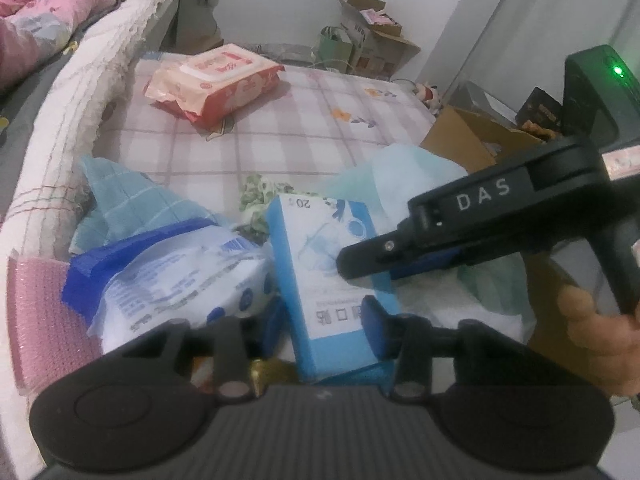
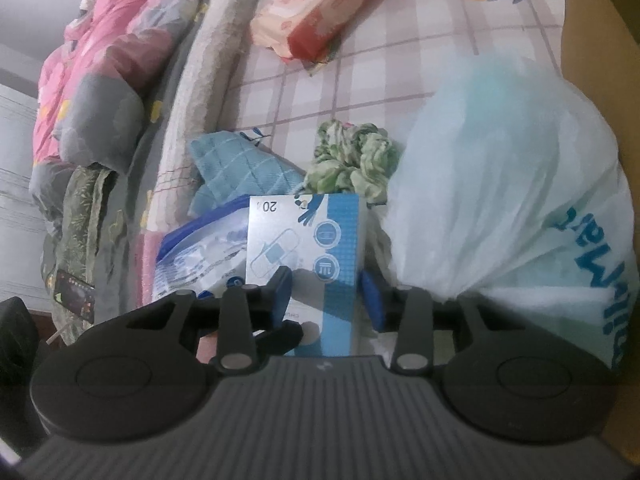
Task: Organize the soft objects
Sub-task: 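Carry the tissue box into the cardboard box and release it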
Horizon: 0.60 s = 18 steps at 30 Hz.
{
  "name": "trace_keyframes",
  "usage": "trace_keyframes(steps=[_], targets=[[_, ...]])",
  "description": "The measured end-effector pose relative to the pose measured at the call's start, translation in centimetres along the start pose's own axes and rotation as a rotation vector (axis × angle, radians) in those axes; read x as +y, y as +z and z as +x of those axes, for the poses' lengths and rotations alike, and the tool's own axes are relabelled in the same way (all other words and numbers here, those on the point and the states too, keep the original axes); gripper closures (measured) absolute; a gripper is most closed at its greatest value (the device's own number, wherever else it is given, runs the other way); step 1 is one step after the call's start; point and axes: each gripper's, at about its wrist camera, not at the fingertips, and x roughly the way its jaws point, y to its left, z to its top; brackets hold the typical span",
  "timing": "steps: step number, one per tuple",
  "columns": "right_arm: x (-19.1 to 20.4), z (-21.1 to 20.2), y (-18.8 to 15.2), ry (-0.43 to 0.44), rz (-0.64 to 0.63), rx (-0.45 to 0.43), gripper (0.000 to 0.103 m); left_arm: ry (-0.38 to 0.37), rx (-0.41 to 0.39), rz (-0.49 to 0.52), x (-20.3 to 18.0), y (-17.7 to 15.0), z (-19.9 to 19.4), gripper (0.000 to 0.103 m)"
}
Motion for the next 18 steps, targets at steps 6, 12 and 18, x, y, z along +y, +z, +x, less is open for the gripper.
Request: trace_keyframes(steps=[6, 12, 18], targets=[[0.6, -3.0, -0.4, 0.056, -0.014, -0.065, 0.066, 0.022, -0.068, 0.019, -1.9, 0.5, -3.4, 0.061], [0.4, -7.5, -0.7, 0.115, -0.033, -0.153, 0.066, 0.031, -0.129, 0.060, -5.4, 1.7, -6.1, 0.061], [-3.1, -13.6, -1.4, 0.126, 0.005, -0.262, 0.066, -0.023, -0.150, 0.155, -11.1, 4.0, -5.8, 0.061]])
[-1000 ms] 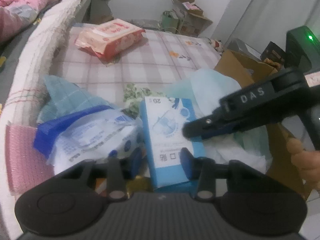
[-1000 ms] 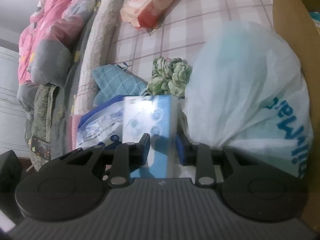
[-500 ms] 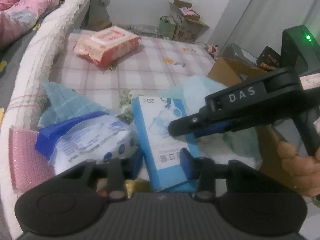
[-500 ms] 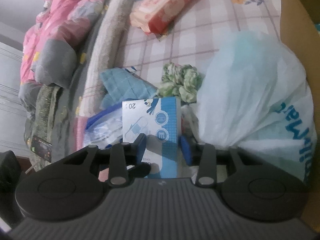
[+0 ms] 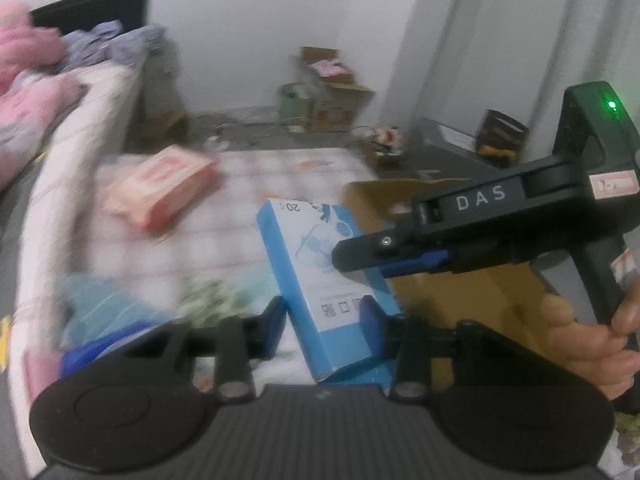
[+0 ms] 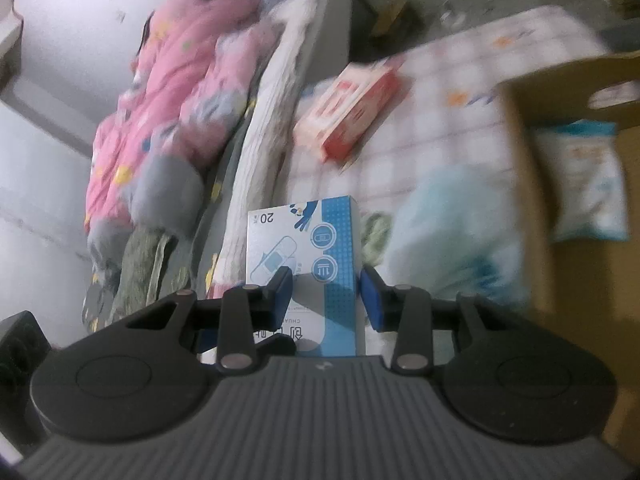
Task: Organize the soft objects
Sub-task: 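Carry the tissue box into the cardboard box and release it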
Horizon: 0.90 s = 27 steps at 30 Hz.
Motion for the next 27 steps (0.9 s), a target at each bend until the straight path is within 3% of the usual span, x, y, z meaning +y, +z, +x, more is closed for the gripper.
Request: trace_keyframes(steps=[4, 13, 21, 23, 25, 27], targets=[[-4.0, -5.1, 1.1, -0.057, 0.056, -0.079, 0.066, -0.065, 0.017, 0.066, -4.2, 2.2, 2.8, 0.061], [-13.2, -9.5, 3.0, -0.171, 0.182, -0.121, 0.066, -0.187, 0.148, 0.116, -11.4, 5.6, 12.6, 0.061], [-21.3, -8.0, 6.9, -0.240, 0.237, -0.124, 0.068, -0.215, 0.215, 0.117, -14.4, 7.8, 21.1, 0.064], [-23.3, -7.0, 7.9, -0.236, 0.257, -0.120, 0.069, -0.179, 0.220, 0.126, -14.8, 8.0, 22.8, 0.056], [-24.9, -5.7, 8.6, -0.282, 0.243, -0.122, 0.069, -0.131, 0.226, 0.129, -14.7, 8.0, 23.8, 0.056], [-26.7, -4.7, 8.8, -0.300, 0.271, -0.115, 0.069, -0.129, 0.234, 0.119, -14.2, 8.1, 23.9, 0.056]])
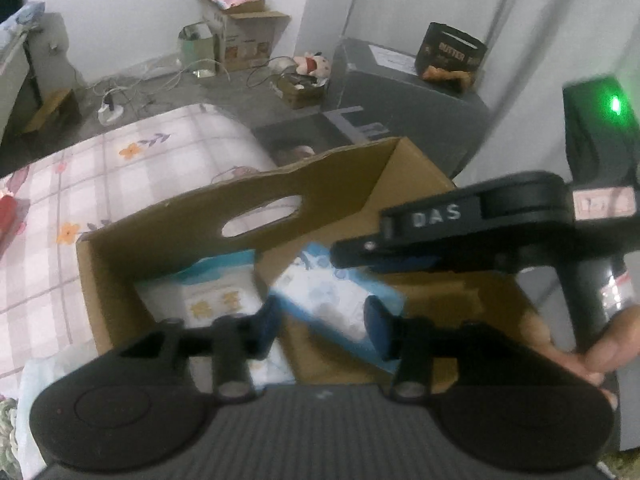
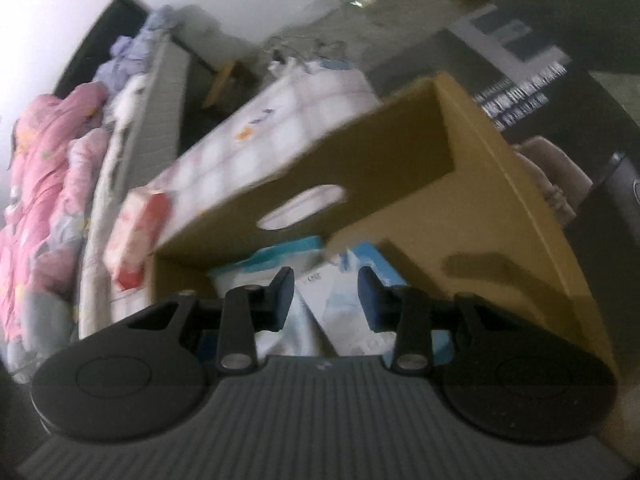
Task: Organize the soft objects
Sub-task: 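Carry the tissue box into the cardboard box and release it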
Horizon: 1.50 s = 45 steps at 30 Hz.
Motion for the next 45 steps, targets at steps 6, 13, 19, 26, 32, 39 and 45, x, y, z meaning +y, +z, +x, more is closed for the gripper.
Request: trace_keyframes(steps=[6, 13, 19, 26, 32, 39, 45], targets=[[-1.8, -0.1, -0.8, -0.004, 0.034, -0.010, 0.069, 0.037, -0.045, 0.033, 0.8, -0.2, -3.0, 0.049], [-2.2, -0.5, -2.6, -0.105, 0.047, 0.004, 0.067, 0.080, -0.118, 0.015, 3.2, -2.0, -9.6, 0.033], [-1.9, -0.1, -3.4, -0.185, 0.043, -0.012, 0.063, 0.146, -0.178, -0.034, 6.5, -5.6, -15.1, 0.020], [-1.9, 2.1, -2.9, -0.270, 0.065, -0.034, 0.062, 0.219, -0.214, -0.115, 10.7, -10.8, -19.2, 0.017], [-2.0, 3.7, -1.7, -0.303, 0.096, -0.080, 0.059, 0.245, -0.204, -0.179, 13.8, -15.2, -20.7, 0.017], [-2.4, 5.7, -2.2, -0.316, 0.186, -0.054, 0.046, 0.221, -0.200, -0.248, 15.9, -18.6, -21.1, 0.017], [-1.5, 6.5, -2.9, -0.298, 0.236, -0.049, 0.043, 0.205, -0.201, -0.277, 16.6, -19.7, -21.0, 0.017]])
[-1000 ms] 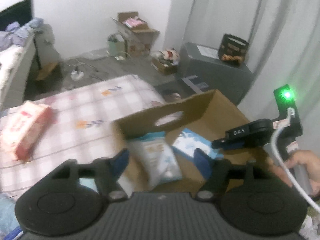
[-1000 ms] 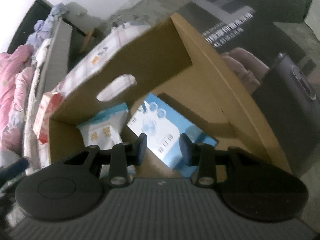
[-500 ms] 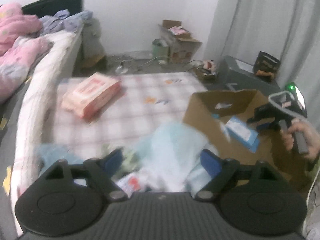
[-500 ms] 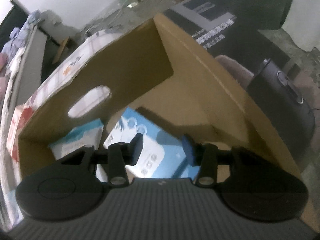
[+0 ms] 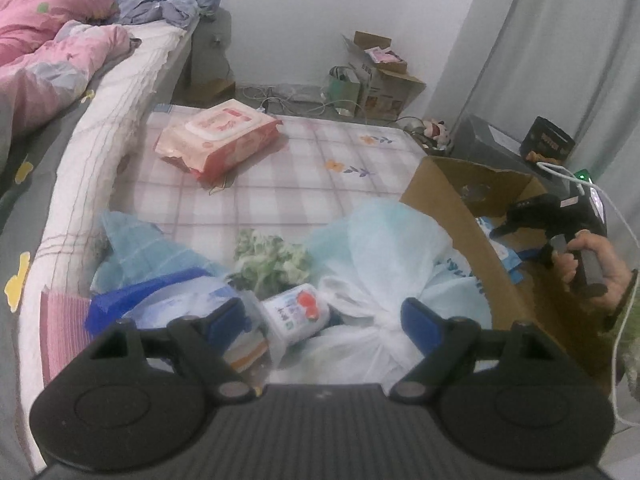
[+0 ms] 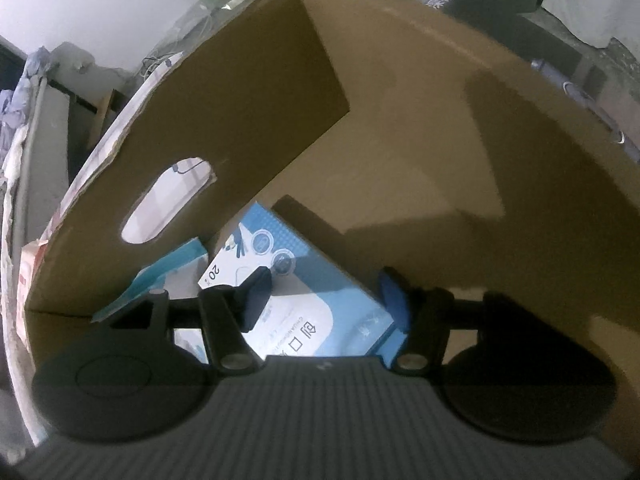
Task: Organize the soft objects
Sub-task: 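Carry the tissue box into the cardboard box and release it, then return the right gripper to the pile and grasp the pink sponge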
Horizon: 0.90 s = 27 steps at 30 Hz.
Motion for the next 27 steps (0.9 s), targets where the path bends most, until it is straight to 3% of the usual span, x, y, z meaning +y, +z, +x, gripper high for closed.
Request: trace_keyframes(steps=[15, 21, 27], targets=[[0.9, -0.3, 0.1, 0.044, 0.040, -0.055, 0.038, 0.044, -0.048, -0.022, 3.3, -2.6, -3.0, 0.017], [1.2, -4.7, -0.2, 0.104, 0.020, -0.121, 0.034, 0.056, -0.093, -0.038, 5.2, -3.7, -4.9, 0.016], [4.4, -10.3, -2.1, 0.238, -0.090, -0.139, 0.033, 0.075, -0.115, -0.035, 6.6, -4.7, -5.9, 0.016]])
